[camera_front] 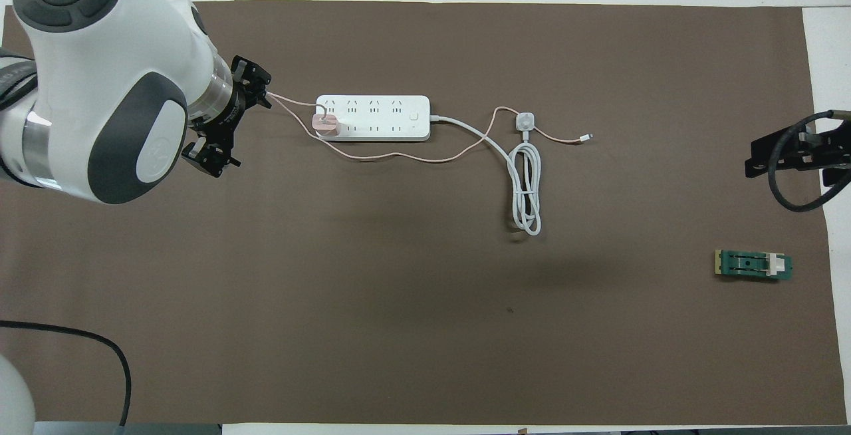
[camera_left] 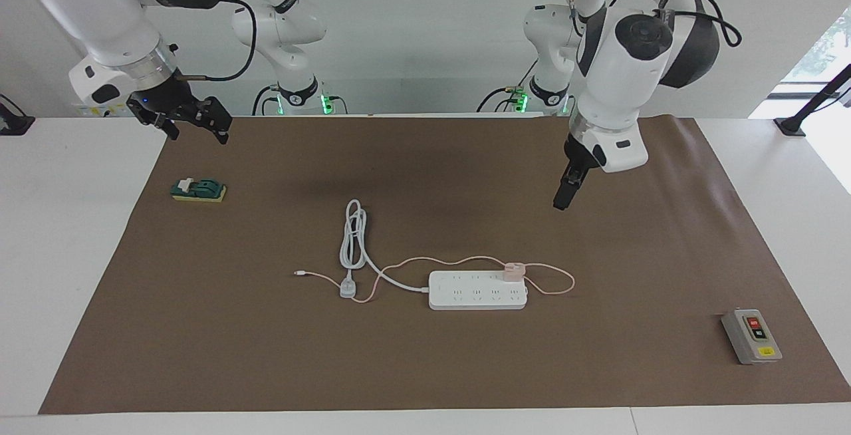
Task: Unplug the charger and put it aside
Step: 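Grasp the pink charger plugged into the power strip with the left gripper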
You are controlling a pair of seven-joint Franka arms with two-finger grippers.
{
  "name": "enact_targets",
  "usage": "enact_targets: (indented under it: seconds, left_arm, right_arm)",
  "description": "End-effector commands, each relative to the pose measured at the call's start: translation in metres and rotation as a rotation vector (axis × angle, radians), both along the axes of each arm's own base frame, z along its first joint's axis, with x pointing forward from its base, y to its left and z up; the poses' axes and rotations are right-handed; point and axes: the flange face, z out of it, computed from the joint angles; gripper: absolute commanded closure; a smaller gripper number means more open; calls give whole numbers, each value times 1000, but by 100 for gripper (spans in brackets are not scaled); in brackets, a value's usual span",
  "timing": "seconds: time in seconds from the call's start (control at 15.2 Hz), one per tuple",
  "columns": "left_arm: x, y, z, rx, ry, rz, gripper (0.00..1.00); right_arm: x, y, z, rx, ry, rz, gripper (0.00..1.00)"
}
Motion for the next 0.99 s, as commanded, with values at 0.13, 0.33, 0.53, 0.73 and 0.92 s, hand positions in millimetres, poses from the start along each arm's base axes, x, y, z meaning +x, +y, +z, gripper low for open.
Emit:
enact_targets:
  seconds: [0.13, 0.33, 0.53, 0.73, 0.92]
  left_arm:
    - [31, -21, -27, -2, -19, 185, 0]
    - [45, -32, -42, -33, -72, 214, 0]
    - [58, -52, -66, -31, -63, 206, 0]
    - [63, -60, -89, -16, -47, 253, 0]
    - [60, -74, -107, 4, -34, 266, 0]
  right_arm:
    - [-5, -2, 1, 4, 7, 20, 0]
    - [-5, -3, 1, 3, 7, 20, 0]
    - [-5, -2, 1, 4, 7, 20, 0]
    - [-5, -2, 1, 4, 7, 20, 0]
    - [-5, -2, 1, 4, 7, 20, 0]
